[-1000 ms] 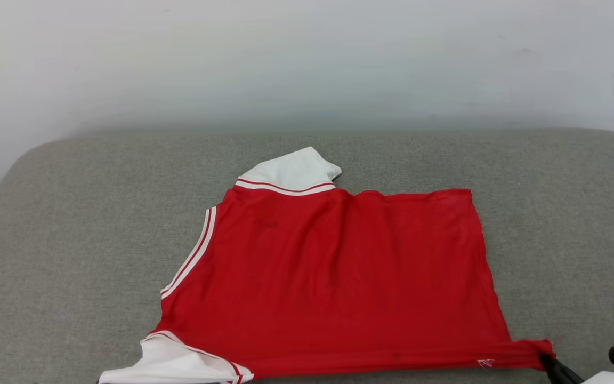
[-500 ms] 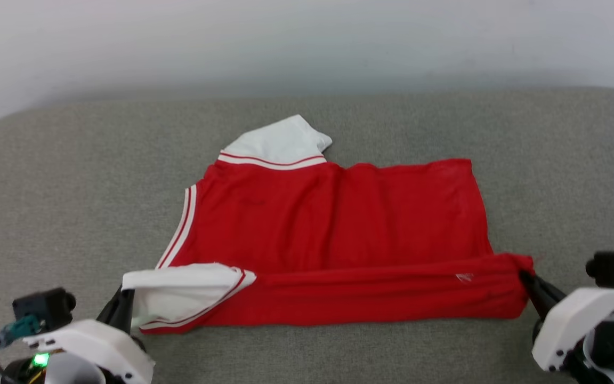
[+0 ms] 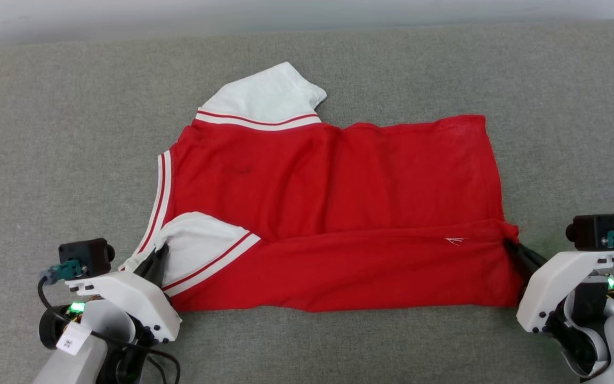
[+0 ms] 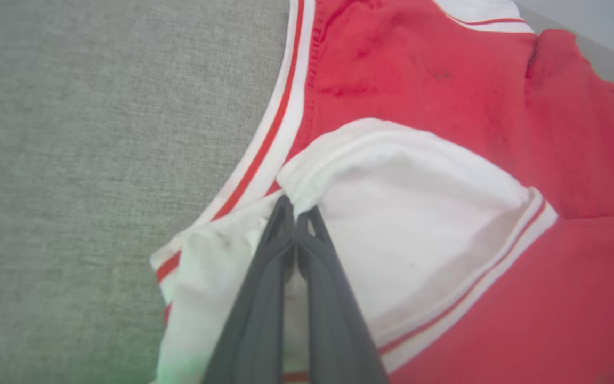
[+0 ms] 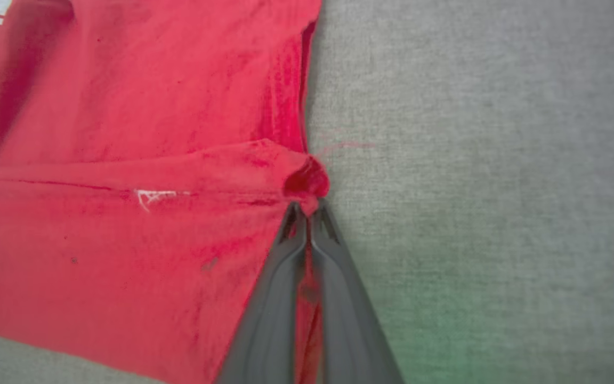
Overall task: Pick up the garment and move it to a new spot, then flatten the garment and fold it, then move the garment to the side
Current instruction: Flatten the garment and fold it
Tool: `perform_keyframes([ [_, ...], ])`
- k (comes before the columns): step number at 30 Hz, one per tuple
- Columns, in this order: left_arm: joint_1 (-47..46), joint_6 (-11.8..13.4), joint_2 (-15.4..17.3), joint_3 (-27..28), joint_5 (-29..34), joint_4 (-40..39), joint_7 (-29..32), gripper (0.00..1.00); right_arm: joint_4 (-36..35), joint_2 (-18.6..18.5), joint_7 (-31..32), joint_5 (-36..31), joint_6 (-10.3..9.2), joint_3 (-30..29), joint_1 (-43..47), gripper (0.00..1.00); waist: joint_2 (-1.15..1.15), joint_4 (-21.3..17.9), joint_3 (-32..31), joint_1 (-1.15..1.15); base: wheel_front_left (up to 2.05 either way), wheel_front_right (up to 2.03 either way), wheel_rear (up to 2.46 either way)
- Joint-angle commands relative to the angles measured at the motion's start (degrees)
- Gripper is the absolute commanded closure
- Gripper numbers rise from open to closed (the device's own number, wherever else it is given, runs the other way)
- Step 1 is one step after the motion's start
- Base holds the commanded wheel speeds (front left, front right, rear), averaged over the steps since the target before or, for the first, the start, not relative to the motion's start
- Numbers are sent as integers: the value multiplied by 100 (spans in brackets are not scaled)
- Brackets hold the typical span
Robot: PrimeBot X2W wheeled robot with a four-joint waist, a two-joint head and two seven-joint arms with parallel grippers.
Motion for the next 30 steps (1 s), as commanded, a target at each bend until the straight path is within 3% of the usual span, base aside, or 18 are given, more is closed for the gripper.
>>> perform_keyframes([
  [1, -82, -48, -24, -18, -9, 92, -10, 69, 87, -13, -58, 70, -7, 34, -83, 65, 0, 7, 32, -1, 0, 0, 0],
  [2, -125, -82, -58, -31, -20, 193, -33, 42, 169, -20, -104, 90, -6, 63, -98, 25, 0, 8, 43, -1, 0, 0, 0],
  [3, -165, -122, -83, -46, -26, 278, -48, 0, 264, -20, -152, 119, -7, 102, -90, 0, 0, 11, 44, -1, 0, 0, 0],
  [10, -292, -198, -118, 45, -25, 566, -363, 0, 142, 29, -1439, 272, -6, 68, 51, 0, 0, 51, -215, -1, 0, 0, 0],
  [16, -219, -123, 105, 117, -43, 340, -217, 0, -315, 19, -2204, 104, -6, -66, 374, 0, 0, 42, -605, -1, 0, 0, 0],
  [20, -158, -131, 464, 108, -149, 16, 340, 0, -699, 99, -2242, -39, -6, -199, 657, 0, 0, -4, -785, -1, 0, 0, 0],
  [25, 51, -77, 969, 96, -558, -394, 1532, 0, -1100, 289, -2046, -134, -6, -271, 969, 0, 0, -132, -857, -1, 0, 0, 0],
  [29, 296, 62, 1269, 112, -896, -604, 2327, 0, -1366, 340, -1945, -148, -6, -274, 1108, 0, 0, -257, -778, -1, 0, 0, 0],
  [30, 448, 193, 1374, 149, -1088, -631, 2671, 0, -1522, 400, -1899, -155, -5, -319, 1148, 0, 0, -367, -634, -1, 0, 0, 0],
])
